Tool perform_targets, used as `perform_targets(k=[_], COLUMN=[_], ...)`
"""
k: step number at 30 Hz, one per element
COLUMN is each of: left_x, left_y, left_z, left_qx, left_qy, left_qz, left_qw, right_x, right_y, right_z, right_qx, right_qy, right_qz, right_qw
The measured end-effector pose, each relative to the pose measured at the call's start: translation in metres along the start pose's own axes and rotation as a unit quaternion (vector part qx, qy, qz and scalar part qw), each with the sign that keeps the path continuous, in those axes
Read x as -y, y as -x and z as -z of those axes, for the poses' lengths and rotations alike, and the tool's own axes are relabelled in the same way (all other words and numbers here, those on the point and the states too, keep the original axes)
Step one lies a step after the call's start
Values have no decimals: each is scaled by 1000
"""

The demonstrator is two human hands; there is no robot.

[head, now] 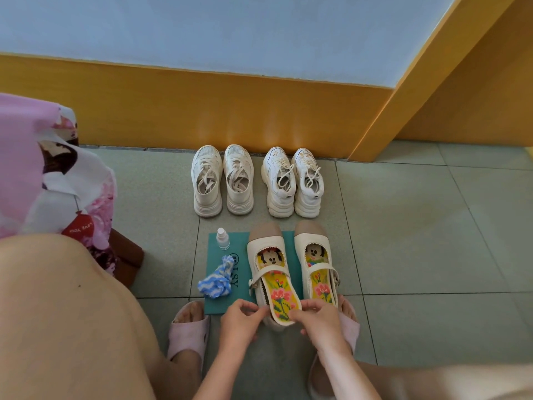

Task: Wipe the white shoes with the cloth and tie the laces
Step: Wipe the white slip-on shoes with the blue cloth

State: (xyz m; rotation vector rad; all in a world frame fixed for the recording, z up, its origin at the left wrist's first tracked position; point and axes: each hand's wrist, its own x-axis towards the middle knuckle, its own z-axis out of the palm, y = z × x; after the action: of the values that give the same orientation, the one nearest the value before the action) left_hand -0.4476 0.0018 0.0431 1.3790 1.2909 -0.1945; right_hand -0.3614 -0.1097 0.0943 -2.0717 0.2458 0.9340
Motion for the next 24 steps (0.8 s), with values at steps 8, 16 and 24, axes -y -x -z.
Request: perform_targets(k=[8,16,24], left_x=[1,7,6], left_y=[-4,1,-1], left_z=[-7,-9,-7], left_qx=[1,6,5], left_qy=[-28,13,-19], left_qz=[-6,-11,-40], left_qw=[1000,1000,999], right_x=[-7,-12,-14], right_y=[0,5,4], right_z=[-10,-32,-41], right_qx=[-74,-123,-157], right_qy=[62,70,91], right_qz=[63,78,102], right_qw=[993,987,978])
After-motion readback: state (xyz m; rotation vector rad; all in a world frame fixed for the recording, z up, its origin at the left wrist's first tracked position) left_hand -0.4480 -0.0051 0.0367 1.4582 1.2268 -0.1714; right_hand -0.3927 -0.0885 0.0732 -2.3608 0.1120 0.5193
